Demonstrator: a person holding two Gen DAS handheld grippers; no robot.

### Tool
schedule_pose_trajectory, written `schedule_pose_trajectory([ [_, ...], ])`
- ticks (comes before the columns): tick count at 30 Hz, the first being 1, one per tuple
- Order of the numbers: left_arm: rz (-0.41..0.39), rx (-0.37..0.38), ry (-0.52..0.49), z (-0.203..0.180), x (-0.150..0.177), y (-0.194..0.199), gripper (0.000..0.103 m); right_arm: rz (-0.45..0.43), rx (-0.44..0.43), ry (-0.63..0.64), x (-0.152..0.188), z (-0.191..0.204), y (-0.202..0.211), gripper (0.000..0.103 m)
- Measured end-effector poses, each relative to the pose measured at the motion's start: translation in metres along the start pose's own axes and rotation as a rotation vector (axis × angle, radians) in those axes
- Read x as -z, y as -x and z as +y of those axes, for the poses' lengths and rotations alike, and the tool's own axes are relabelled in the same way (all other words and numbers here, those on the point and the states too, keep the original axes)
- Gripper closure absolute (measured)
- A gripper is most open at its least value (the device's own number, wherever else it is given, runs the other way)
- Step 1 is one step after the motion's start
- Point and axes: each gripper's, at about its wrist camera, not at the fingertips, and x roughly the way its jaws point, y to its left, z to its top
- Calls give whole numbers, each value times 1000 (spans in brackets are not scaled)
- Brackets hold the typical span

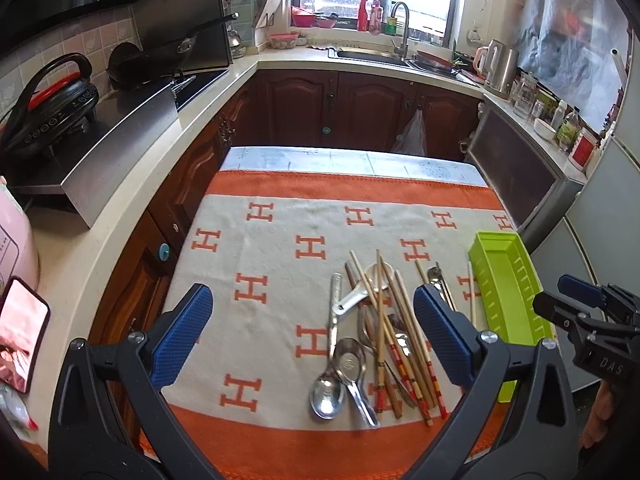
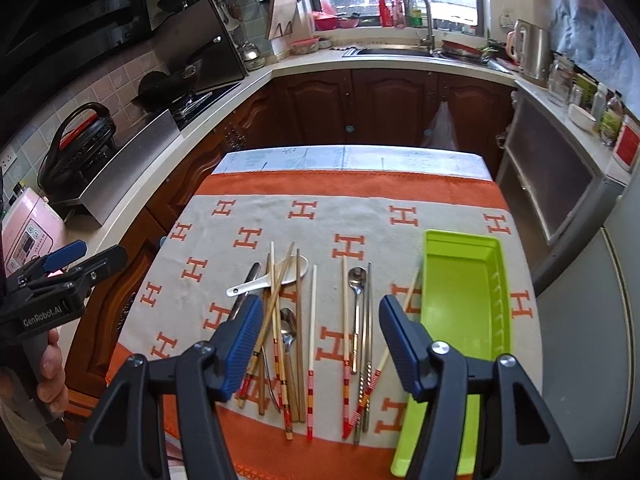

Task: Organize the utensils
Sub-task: 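Lower the left tool toward the chopsticks while the right tool lowers beside it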

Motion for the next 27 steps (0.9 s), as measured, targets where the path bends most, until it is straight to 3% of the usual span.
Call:
schedule_pose_trajectory([
  [7,94,-7,14,23,5,-46,4,135,-86,-15,-3,12,-61,62],
  [9,137,0,15,26,14,-64,9,173,-106,-30,0,12,-81,65],
  [14,265,45,32,30,36,-117,32,254,-120,-71,6,7,-126,79],
  [16,304,59,35,31,42,-136,33,287,-140,-76,9,6,-143,84],
  [21,360,109,26,24,54,-161,42,347,-156,-63,18,9,-171,89],
  [27,358,167,-20,6,53,-156,45,366,-141,-24,23,15,-187,98],
])
